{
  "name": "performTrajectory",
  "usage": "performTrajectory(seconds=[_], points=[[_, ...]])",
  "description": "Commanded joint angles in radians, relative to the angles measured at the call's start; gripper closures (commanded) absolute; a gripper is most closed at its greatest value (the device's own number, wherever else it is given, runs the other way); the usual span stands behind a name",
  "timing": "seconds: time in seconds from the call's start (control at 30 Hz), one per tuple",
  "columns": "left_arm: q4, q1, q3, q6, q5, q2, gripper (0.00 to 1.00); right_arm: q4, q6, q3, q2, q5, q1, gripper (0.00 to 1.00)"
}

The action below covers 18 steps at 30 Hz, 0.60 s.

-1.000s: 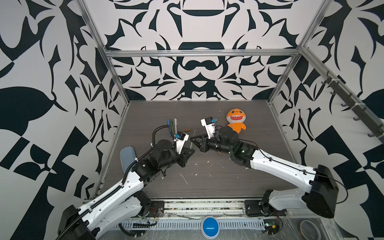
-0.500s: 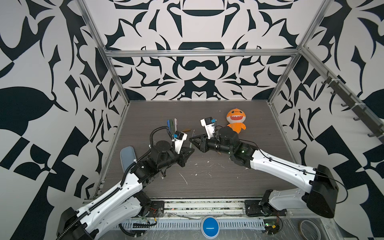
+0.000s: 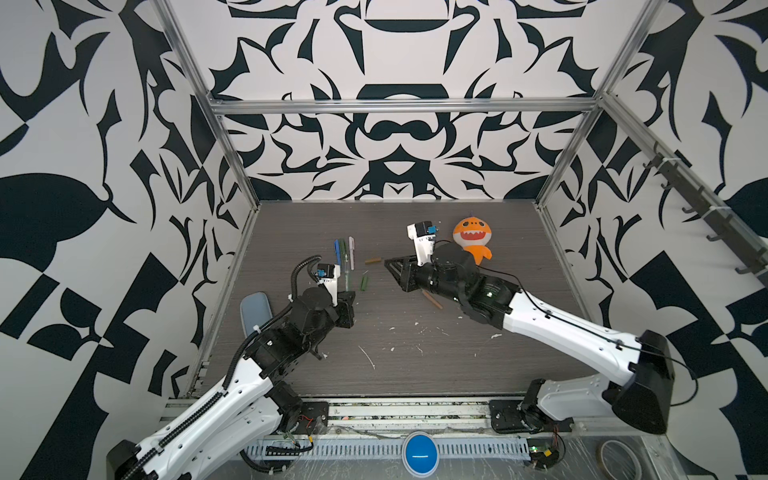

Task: Insert the pens into the pen caps
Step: 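Swing the open right gripper over to the green cap on the table, then lower the right gripper and close it on the green cap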

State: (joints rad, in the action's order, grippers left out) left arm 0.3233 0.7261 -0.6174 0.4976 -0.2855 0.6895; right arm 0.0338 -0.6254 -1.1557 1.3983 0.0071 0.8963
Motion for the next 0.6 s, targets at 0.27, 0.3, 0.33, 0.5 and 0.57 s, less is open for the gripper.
performTrajectory(seconds=[0.27,0.3,0.33,0.5,0.57], points=[[0.179,-0.006,-0.060,0.056,-0.078,-0.141,1.00,0.234,-0.045,-0.344,0.485,0.116,-0.002,0.65],[0.178,-0.007,-0.056,0.057,-0.074,-0.151,1.00,0.259,-0.056,-0.392,0.535,0.115,-0.002,0.64],[0.179,-0.007,-0.052,0.058,-0.072,-0.161,0.99,0.283,-0.058,-0.434,0.576,0.102,-0.001,0.64],[0.190,-0.007,-0.041,0.059,-0.052,-0.187,0.99,0.365,-0.065,-0.610,0.743,0.124,0.002,0.63],[0.193,-0.007,-0.040,0.058,-0.046,-0.192,0.99,0.392,-0.066,-0.660,0.787,0.142,0.003,0.63]])
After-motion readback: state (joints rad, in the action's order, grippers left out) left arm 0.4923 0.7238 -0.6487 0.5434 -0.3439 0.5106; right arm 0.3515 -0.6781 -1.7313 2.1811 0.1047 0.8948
